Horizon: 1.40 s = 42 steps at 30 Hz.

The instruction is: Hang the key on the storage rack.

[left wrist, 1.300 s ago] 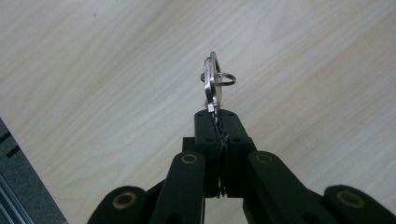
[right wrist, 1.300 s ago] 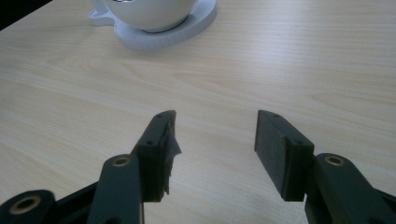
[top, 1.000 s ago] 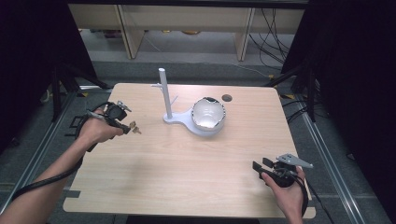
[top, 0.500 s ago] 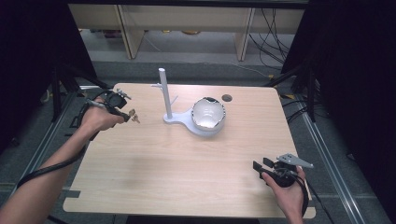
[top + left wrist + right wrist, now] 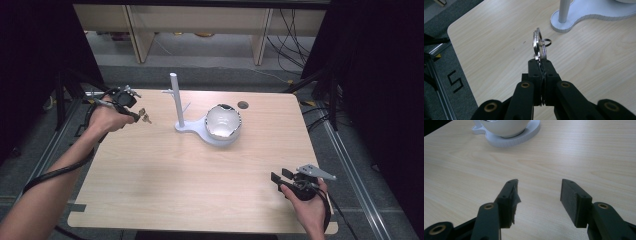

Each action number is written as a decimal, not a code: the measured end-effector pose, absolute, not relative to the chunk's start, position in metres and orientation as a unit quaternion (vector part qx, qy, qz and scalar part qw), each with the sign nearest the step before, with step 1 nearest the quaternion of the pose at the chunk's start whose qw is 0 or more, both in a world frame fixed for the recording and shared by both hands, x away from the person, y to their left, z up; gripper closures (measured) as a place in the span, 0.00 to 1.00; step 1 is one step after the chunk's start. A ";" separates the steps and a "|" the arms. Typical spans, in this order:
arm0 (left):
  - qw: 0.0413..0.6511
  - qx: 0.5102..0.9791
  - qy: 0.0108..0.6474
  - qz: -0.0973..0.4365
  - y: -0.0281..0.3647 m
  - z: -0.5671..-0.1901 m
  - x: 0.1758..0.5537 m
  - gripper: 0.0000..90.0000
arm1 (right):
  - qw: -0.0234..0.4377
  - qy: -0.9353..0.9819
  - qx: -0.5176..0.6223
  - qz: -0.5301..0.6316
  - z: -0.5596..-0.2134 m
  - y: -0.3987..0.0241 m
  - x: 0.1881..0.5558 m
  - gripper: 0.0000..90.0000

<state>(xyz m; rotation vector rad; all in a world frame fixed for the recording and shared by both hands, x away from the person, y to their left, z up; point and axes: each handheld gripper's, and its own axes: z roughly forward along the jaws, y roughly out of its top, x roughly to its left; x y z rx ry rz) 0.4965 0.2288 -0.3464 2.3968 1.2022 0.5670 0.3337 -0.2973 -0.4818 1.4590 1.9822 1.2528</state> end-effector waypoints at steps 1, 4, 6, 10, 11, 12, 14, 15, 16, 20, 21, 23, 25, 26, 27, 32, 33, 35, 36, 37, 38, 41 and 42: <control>0.198 0.856 0.433 0.203 0.230 -0.345 0.498 0.97 | 0.176 0.699 0.538 0.437 -0.480 -0.295 0.331 0.54; 0.197 0.856 0.433 0.204 0.231 -0.344 0.500 0.97 | 0.175 0.695 0.534 0.448 -0.482 -0.293 0.332 0.54; 0.198 0.854 0.435 0.205 0.232 -0.342 0.501 0.97 | 0.172 0.697 0.536 0.444 -0.482 -0.292 0.333 0.54; 0.198 0.853 0.436 0.208 0.232 -0.340 0.502 0.97 | 0.175 0.697 0.536 0.443 -0.483 -0.292 0.333 0.54; 0.197 0.854 0.435 0.208 0.232 -0.339 0.503 0.97 | 0.175 0.697 0.536 0.443 -0.483 -0.292 0.333 0.54; 0.196 0.854 0.434 0.210 0.231 -0.337 0.504 0.97 | 0.176 0.697 0.536 0.443 -0.482 -0.292 0.333 0.54; 0.196 0.853 0.435 0.211 0.230 -0.337 0.504 0.97 | 0.176 0.696 0.535 0.445 -0.482 -0.292 0.332 0.54; 0.197 0.854 0.432 0.212 0.230 -0.336 0.504 0.97 | 0.174 0.696 0.535 0.446 -0.482 -0.292 0.332 0.54; 0.196 0.855 0.430 0.213 0.229 -0.335 0.504 0.97 | 0.174 0.696 0.535 0.446 -0.482 -0.292 0.332 0.54; 0.197 0.855 0.427 0.218 0.228 -0.331 0.506 0.97 | 0.181 0.708 0.520 0.442 -0.482 -0.296 0.333 0.54; 0.196 0.855 0.426 0.221 0.227 -0.329 0.507 0.97 | 0.175 0.710 0.521 0.440 -0.482 -0.297 0.333 0.54; 0.197 0.855 0.426 0.221 0.226 -0.328 0.507 0.97 | 0.180 0.700 0.535 0.438 -0.481 -0.295 0.331 0.54; 0.195 0.856 0.423 0.223 0.225 -0.327 0.508 0.97 | 0.190 0.707 0.523 0.437 -0.481 -0.297 0.332 0.54; 0.197 0.855 0.424 0.224 0.224 -0.326 0.507 0.97 | 0.186 0.703 0.529 0.437 -0.481 -0.297 0.332 0.54; 0.198 0.856 0.421 0.225 0.222 -0.325 0.508 0.97 | 0.183 0.696 0.535 0.441 -0.481 -0.296 0.332 0.54; 0.200 0.856 0.420 0.225 0.220 -0.323 0.508 0.97 | 0.183 0.707 0.518 0.446 -0.482 -0.300 0.333 0.54; 0.201 0.856 0.418 0.229 0.219 -0.321 0.508 0.97 | 0.181 0.702 0.526 0.446 -0.482 -0.298 0.332 0.54; 0.202 0.855 0.418 0.230 0.218 -0.321 0.508 0.97 | 0.178 0.698 0.531 0.446 -0.482 -0.297 0.332 0.54; 0.206 0.853 0.419 0.233 0.218 -0.320 0.508 0.97 | 0.187 0.704 0.523 0.443 -0.482 -0.298 0.333 0.54; 0.205 0.855 0.417 0.231 0.218 -0.318 0.508 0.97 | 0.187 0.704 0.523 0.443 -0.482 -0.298 0.333 0.54; 0.205 0.855 0.416 0.231 0.218 -0.317 0.508 0.97 | 0.183 0.705 0.523 0.443 -0.482 -0.298 0.333 0.54; 0.210 0.854 0.415 0.234 0.216 -0.313 0.508 0.97 | 0.184 0.708 0.520 0.442 -0.482 -0.298 0.333 0.54; 0.210 0.854 0.415 0.234 0.216 -0.313 0.508 0.97 | 0.184 0.708 0.520 0.442 -0.482 -0.298 0.333 0.54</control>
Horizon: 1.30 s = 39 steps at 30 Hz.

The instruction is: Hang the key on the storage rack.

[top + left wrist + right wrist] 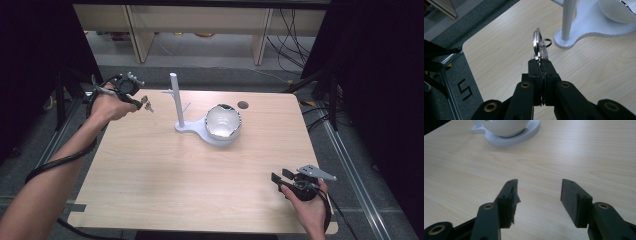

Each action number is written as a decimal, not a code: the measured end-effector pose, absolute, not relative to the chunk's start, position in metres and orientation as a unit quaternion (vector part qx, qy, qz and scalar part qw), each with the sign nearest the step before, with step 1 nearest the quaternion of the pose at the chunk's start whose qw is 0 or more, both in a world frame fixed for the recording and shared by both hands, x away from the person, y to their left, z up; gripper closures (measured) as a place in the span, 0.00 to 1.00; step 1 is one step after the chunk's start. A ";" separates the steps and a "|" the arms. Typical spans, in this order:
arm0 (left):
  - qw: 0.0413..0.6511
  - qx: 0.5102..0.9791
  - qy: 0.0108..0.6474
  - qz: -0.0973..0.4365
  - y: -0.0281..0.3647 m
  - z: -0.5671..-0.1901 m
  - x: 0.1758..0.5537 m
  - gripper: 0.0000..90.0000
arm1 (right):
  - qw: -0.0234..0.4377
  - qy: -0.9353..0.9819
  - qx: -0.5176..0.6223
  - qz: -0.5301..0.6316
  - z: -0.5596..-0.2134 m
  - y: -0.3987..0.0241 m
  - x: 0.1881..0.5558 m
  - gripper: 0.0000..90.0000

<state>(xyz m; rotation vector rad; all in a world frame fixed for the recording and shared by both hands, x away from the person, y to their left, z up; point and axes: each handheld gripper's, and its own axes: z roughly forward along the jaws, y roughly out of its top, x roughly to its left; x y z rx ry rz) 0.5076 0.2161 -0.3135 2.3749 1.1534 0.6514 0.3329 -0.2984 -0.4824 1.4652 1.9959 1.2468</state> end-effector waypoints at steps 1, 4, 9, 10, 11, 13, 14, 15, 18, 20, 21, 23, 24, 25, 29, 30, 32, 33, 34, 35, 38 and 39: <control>0.212 0.853 0.415 0.235 0.215 -0.313 0.508 0.97 | 0.179 0.710 0.518 0.442 -0.482 -0.298 0.333 0.54; 0.214 0.854 0.412 0.235 0.212 -0.311 0.509 0.97 | 0.182 0.711 0.520 0.437 -0.482 -0.298 0.333 0.54; 0.213 0.855 0.411 0.235 0.209 -0.309 0.510 0.97 | 0.193 0.708 0.520 0.437 -0.485 -0.296 0.334 0.54; 0.214 0.855 0.410 0.235 0.209 -0.309 0.511 0.97 | 0.190 0.707 0.525 0.433 -0.484 -0.295 0.333 0.54; 0.215 0.855 0.410 0.235 0.208 -0.309 0.511 0.97 | 0.190 0.710 0.526 0.429 -0.484 -0.296 0.333 0.54; 0.215 0.854 0.411 0.235 0.208 -0.308 0.511 0.97 | 0.188 0.710 0.522 0.433 -0.483 -0.296 0.333 0.54; 0.215 0.855 0.410 0.234 0.208 -0.308 0.511 0.97 | 0.188 0.709 0.522 0.435 -0.484 -0.296 0.333 0.54; 0.215 0.855 0.410 0.234 0.207 -0.308 0.511 0.97 | 0.188 0.709 0.522 0.436 -0.484 -0.296 0.333 0.54; 0.214 0.855 0.410 0.235 0.207 -0.306 0.513 0.97 | 0.188 0.710 0.523 0.432 -0.483 -0.296 0.333 0.54; 0.215 0.854 0.412 0.236 0.207 -0.305 0.514 0.97 | 0.181 0.709 0.523 0.438 -0.483 -0.295 0.332 0.54; 0.215 0.853 0.412 0.236 0.207 -0.305 0.514 0.97 | 0.187 0.710 0.521 0.436 -0.484 -0.295 0.333 0.54; 0.216 0.853 0.412 0.237 0.207 -0.304 0.514 0.97 | 0.187 0.709 0.524 0.433 -0.484 -0.295 0.333 0.54; 0.216 0.853 0.411 0.239 0.206 -0.303 0.515 0.97 | 0.187 0.710 0.523 0.433 -0.483 -0.296 0.333 0.53; 0.216 0.853 0.411 0.239 0.206 -0.303 0.515 0.97 | 0.187 0.710 0.523 0.433 -0.483 -0.296 0.333 0.53; 0.216 0.853 0.410 0.239 0.204 -0.302 0.515 0.97 | 0.188 0.709 0.523 0.434 -0.483 -0.296 0.333 0.54; 0.216 0.854 0.408 0.240 0.203 -0.301 0.516 0.97 | 0.189 0.706 0.525 0.437 -0.484 -0.295 0.333 0.53; 0.216 0.854 0.407 0.241 0.202 -0.300 0.516 0.97 | 0.188 0.710 0.527 0.429 -0.483 -0.295 0.333 0.54; 0.216 0.854 0.406 0.243 0.201 -0.300 0.516 0.97 | 0.191 0.711 0.524 0.429 -0.484 -0.296 0.333 0.53; 0.216 0.854 0.406 0.243 0.201 -0.300 0.516 0.97 | 0.191 0.711 0.524 0.428 -0.484 -0.296 0.333 0.53; 0.215 0.855 0.404 0.243 0.200 -0.299 0.517 0.97 | 0.187 0.706 0.526 0.437 -0.484 -0.295 0.333 0.53; 0.217 0.855 0.405 0.242 0.199 -0.299 0.517 0.97 | 0.185 0.707 0.524 0.438 -0.484 -0.295 0.333 0.53; 0.217 0.855 0.404 0.242 0.198 -0.298 0.517 0.97 | 0.186 0.706 0.523 0.440 -0.484 -0.295 0.333 0.53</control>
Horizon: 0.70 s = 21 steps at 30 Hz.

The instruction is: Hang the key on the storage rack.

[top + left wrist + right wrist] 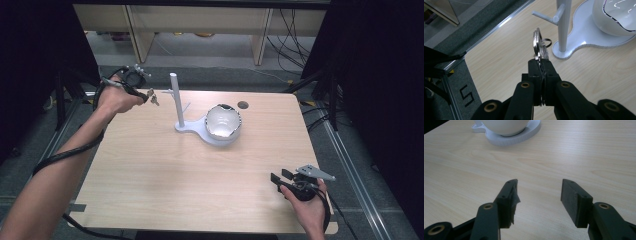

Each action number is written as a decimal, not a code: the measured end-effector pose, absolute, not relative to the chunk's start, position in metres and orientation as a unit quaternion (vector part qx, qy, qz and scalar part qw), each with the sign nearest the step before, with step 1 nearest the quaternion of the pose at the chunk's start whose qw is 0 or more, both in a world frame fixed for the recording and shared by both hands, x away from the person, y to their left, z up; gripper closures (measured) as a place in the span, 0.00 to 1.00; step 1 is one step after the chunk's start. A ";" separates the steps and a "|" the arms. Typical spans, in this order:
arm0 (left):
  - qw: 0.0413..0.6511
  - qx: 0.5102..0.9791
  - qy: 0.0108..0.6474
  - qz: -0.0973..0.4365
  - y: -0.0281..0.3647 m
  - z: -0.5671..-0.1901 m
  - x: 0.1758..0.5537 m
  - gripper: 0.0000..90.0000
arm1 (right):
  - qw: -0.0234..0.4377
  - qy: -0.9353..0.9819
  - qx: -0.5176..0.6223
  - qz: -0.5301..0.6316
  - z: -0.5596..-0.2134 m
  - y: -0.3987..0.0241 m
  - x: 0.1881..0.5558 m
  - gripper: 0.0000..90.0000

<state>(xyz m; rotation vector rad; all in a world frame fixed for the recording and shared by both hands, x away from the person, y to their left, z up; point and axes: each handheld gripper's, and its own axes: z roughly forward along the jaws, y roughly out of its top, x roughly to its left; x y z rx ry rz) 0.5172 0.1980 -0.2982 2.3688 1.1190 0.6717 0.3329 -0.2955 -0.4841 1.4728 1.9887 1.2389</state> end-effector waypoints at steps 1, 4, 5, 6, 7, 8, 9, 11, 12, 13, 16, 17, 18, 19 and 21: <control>0.217 0.855 0.404 0.242 0.198 -0.298 0.517 0.97 | 0.186 0.706 0.523 0.440 -0.484 -0.295 0.333 0.53; 0.217 0.854 0.404 0.245 0.197 -0.296 0.517 0.97 | 0.186 0.706 0.523 0.440 -0.484 -0.296 0.333 0.53; 0.217 0.855 0.402 0.246 0.196 -0.296 0.518 0.97 | 0.186 0.706 0.523 0.440 -0.484 -0.296 0.333 0.53; 0.217 0.855 0.401 0.247 0.195 -0.295 0.517 0.97 | 0.186 0.706 0.523 0.441 -0.484 -0.296 0.333 0.53; 0.217 0.855 0.401 0.247 0.195 -0.295 0.517 0.97 | 0.186 0.706 0.523 0.441 -0.484 -0.296 0.333 0.53; 0.217 0.855 0.401 0.248 0.194 -0.294 0.517 0.97 | 0.182 0.705 0.522 0.445 -0.484 -0.296 0.333 0.53; 0.217 0.856 0.399 0.248 0.194 -0.293 0.517 0.97 | 0.182 0.705 0.522 0.445 -0.484 -0.296 0.333 0.53; 0.218 0.855 0.399 0.249 0.193 -0.293 0.518 0.97 | 0.184 0.705 0.520 0.446 -0.484 -0.297 0.333 0.53; 0.219 0.855 0.399 0.249 0.192 -0.292 0.518 0.97 | 0.183 0.706 0.521 0.444 -0.483 -0.297 0.333 0.53; 0.218 0.855 0.400 0.248 0.192 -0.292 0.519 0.97 | 0.183 0.706 0.521 0.444 -0.483 -0.297 0.333 0.53; 0.219 0.855 0.398 0.249 0.191 -0.292 0.520 0.97 | 0.185 0.708 0.524 0.436 -0.482 -0.297 0.332 0.53; 0.219 0.855 0.398 0.249 0.191 -0.292 0.520 0.97 | 0.186 0.709 0.523 0.435 -0.482 -0.298 0.332 0.53; 0.218 0.856 0.398 0.249 0.190 -0.292 0.520 0.97 | 0.186 0.708 0.522 0.438 -0.482 -0.298 0.332 0.53; 0.218 0.855 0.398 0.250 0.190 -0.292 0.520 0.97 | 0.187 0.706 0.518 0.445 -0.484 -0.298 0.333 0.53; 0.217 0.856 0.399 0.249 0.190 -0.292 0.520 0.97 | 0.186 0.706 0.519 0.444 -0.484 -0.297 0.333 0.53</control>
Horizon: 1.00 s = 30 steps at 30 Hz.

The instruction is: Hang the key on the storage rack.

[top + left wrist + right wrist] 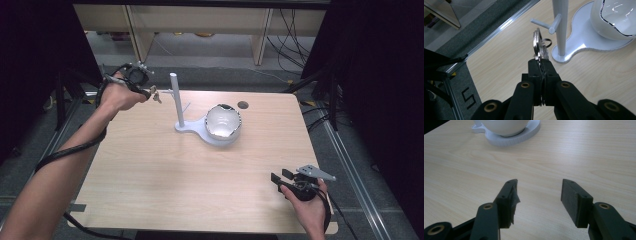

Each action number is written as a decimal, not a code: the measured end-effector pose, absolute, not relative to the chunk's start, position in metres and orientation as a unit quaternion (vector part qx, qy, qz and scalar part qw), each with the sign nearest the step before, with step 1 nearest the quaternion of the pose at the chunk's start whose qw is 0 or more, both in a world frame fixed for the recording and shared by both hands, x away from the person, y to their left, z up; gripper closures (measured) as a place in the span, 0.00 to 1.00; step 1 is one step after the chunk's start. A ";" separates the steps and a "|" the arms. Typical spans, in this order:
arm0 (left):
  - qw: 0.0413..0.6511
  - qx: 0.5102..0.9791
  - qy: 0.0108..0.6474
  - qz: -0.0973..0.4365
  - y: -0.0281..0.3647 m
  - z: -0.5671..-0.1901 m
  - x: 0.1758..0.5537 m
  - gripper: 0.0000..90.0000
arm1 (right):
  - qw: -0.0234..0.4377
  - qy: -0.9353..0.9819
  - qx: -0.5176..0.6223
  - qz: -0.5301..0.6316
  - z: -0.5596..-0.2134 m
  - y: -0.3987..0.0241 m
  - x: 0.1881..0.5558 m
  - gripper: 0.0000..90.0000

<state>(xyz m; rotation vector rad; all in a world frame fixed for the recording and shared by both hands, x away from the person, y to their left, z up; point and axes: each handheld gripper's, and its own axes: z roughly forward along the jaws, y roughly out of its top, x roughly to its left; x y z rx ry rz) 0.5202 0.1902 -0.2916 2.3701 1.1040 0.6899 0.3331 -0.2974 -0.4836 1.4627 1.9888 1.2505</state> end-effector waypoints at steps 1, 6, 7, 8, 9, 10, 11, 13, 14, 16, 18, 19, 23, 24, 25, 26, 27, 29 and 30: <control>0.217 0.855 0.399 0.250 0.190 -0.292 0.520 0.97 | 0.186 0.706 0.519 0.444 -0.484 -0.297 0.333 0.53; 0.216 0.856 0.398 0.249 0.188 -0.290 0.521 0.97 | 0.185 0.707 0.519 0.444 -0.484 -0.297 0.333 0.53; 0.215 0.856 0.398 0.250 0.188 -0.290 0.522 0.97 | 0.186 0.706 0.519 0.444 -0.484 -0.297 0.333 0.53; 0.215 0.856 0.398 0.250 0.188 -0.290 0.522 0.97 | 0.186 0.706 0.519 0.444 -0.484 -0.297 0.333 0.53; 0.215 0.857 0.397 0.250 0.187 -0.290 0.522 0.97 | 0.186 0.706 0.519 0.444 -0.484 -0.298 0.333 0.53; 0.215 0.857 0.397 0.250 0.187 -0.290 0.522 0.97 | 0.186 0.706 0.519 0.444 -0.484 -0.298 0.333 0.53; 0.216 0.856 0.397 0.251 0.187 -0.290 0.523 0.97 | 0.186 0.706 0.519 0.444 -0.484 -0.298 0.333 0.53; 0.215 0.856 0.398 0.250 0.186 -0.290 0.524 0.97 | 0.191 0.706 0.519 0.442 -0.484 -0.298 0.334 0.53; 0.215 0.856 0.398 0.250 0.186 -0.290 0.524 0.97 | 0.191 0.706 0.519 0.442 -0.484 -0.298 0.334 0.53; 0.214 0.857 0.397 0.250 0.186 -0.290 0.524 0.97 | 0.191 0.706 0.519 0.442 -0.484 -0.298 0.334 0.53; 0.215 0.857 0.396 0.250 0.185 -0.290 0.524 0.97 | 0.190 0.709 0.521 0.436 -0.483 -0.299 0.333 0.53; 0.215 0.857 0.396 0.250 0.185 -0.290 0.524 0.97 | 0.190 0.709 0.521 0.436 -0.483 -0.299 0.333 0.53; 0.213 0.857 0.395 0.251 0.184 -0.290 0.524 0.97 | 0.177 0.700 0.532 0.442 -0.484 -0.295 0.332 0.53; 0.213 0.857 0.395 0.251 0.184 -0.290 0.524 0.97 | 0.177 0.700 0.532 0.442 -0.484 -0.295 0.332 0.53; 0.213 0.858 0.395 0.252 0.183 -0.289 0.524 0.97 | 0.178 0.700 0.532 0.442 -0.484 -0.295 0.332 0.53; 0.216 0.856 0.396 0.252 0.183 -0.289 0.524 0.97 | 0.178 0.700 0.532 0.442 -0.484 -0.295 0.332 0.53; 0.216 0.856 0.396 0.252 0.182 -0.289 0.524 0.97 | 0.178 0.700 0.532 0.442 -0.484 -0.295 0.332 0.53; 0.217 0.856 0.395 0.253 0.181 -0.289 0.524 0.97 | 0.182 0.702 0.528 0.442 -0.485 -0.295 0.332 0.53; 0.217 0.856 0.395 0.253 0.181 -0.289 0.524 0.97 | 0.182 0.702 0.528 0.442 -0.485 -0.295 0.332 0.53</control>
